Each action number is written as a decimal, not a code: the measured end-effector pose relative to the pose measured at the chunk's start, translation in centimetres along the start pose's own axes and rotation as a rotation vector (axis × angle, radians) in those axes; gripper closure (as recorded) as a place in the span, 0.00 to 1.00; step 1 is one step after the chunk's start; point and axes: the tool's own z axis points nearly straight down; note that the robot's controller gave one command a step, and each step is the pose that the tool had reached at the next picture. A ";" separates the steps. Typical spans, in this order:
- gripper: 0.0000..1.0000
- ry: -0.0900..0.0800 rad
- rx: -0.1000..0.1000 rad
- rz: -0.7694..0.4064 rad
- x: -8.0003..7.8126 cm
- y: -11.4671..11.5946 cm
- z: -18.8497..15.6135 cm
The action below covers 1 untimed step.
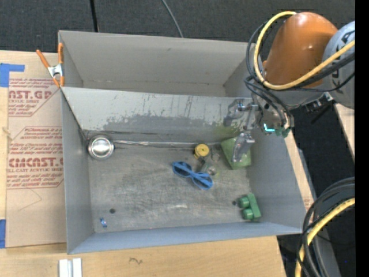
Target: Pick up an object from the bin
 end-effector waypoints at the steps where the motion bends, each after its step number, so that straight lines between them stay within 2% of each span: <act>1: 0.00 -0.019 0.002 0.014 -0.5 2.9 14.2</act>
Offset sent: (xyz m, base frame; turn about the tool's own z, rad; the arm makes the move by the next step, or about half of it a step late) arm -0.0012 0.0319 -0.1625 0.0138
